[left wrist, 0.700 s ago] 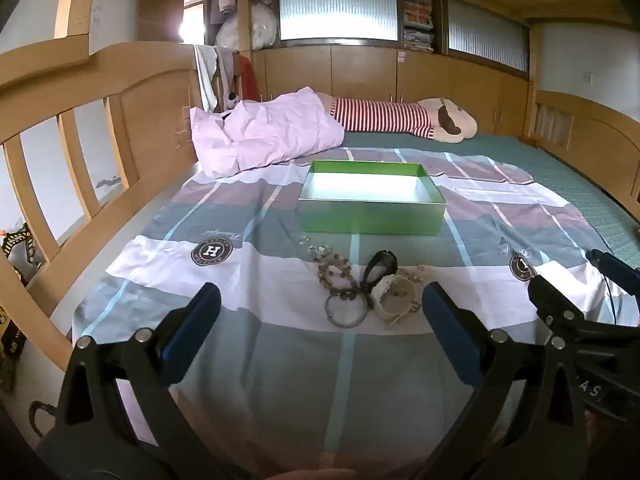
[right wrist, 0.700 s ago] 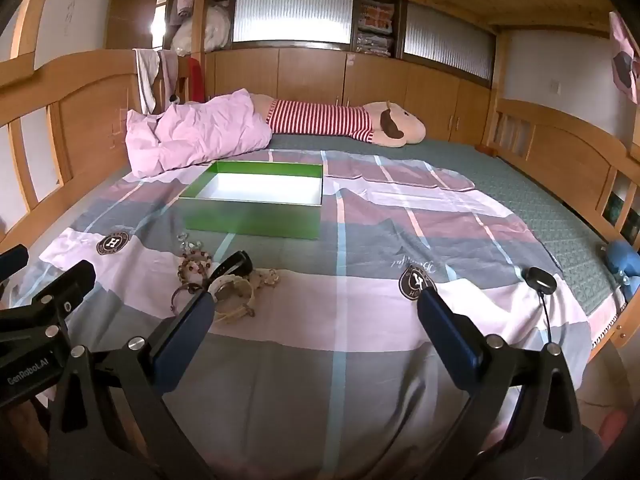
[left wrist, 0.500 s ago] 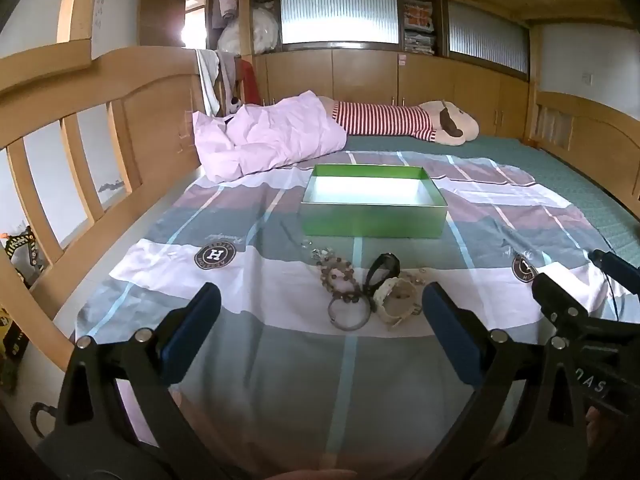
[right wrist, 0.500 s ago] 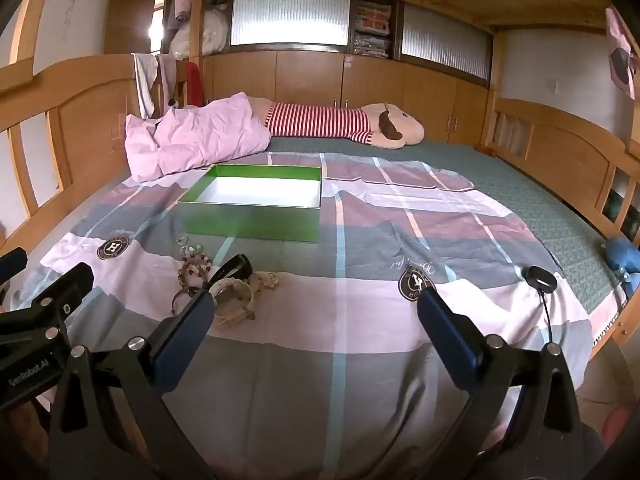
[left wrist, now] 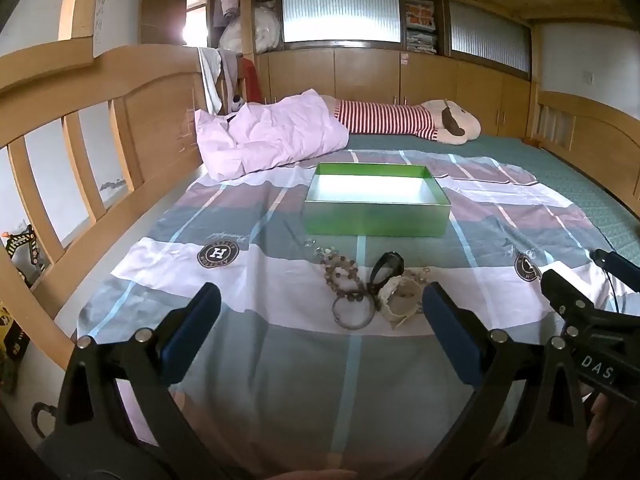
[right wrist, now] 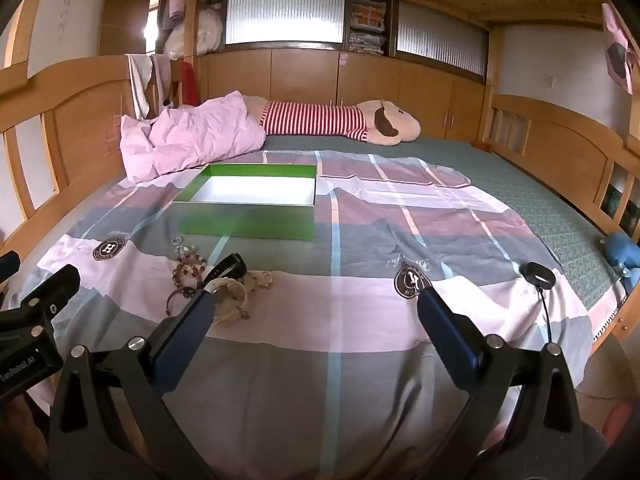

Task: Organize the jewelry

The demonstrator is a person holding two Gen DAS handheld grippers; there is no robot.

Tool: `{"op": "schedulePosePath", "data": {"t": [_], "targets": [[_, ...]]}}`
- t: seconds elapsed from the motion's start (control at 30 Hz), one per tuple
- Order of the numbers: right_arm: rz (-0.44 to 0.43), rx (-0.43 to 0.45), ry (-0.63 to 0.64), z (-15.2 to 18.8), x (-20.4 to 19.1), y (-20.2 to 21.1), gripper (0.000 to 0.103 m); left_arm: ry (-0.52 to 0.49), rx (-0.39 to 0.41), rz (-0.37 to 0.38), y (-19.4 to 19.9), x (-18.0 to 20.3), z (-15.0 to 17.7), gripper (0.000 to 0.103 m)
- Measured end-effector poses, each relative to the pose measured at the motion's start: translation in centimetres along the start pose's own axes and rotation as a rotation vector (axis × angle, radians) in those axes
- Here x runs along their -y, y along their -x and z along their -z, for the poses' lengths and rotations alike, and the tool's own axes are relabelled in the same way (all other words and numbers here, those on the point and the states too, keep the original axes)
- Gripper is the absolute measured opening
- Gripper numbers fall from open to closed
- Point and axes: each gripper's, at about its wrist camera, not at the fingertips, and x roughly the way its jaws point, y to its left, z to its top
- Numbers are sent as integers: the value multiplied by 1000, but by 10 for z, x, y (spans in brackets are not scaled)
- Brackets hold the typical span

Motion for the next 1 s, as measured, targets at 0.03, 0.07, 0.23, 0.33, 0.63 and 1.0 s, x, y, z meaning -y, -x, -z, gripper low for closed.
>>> {"op": "schedulePosePath", "data": {"t": [0.03, 0.07, 0.23, 0.33, 0.63, 1.0], "targets": [[0, 0, 0, 0, 0, 0, 100, 0, 0, 1, 1, -2, 0, 100], [-1, -1, 0, 0, 1, 0, 100, -1, 1, 0, 1, -1, 0, 100], [3, -5, 2, 0, 1, -1, 100, -2, 1, -2, 0, -2, 0, 100], [1, -4, 0, 1, 1, -1, 100, 0, -1, -1, -1, -5, 2, 100], [1, -6, 3, 1, 2, -1, 100, -2, -2, -2, -1, -5, 3, 100], [3, -5, 4, 1, 2, -2, 100, -2, -4, -2, -2, -6, 3, 100]]}}
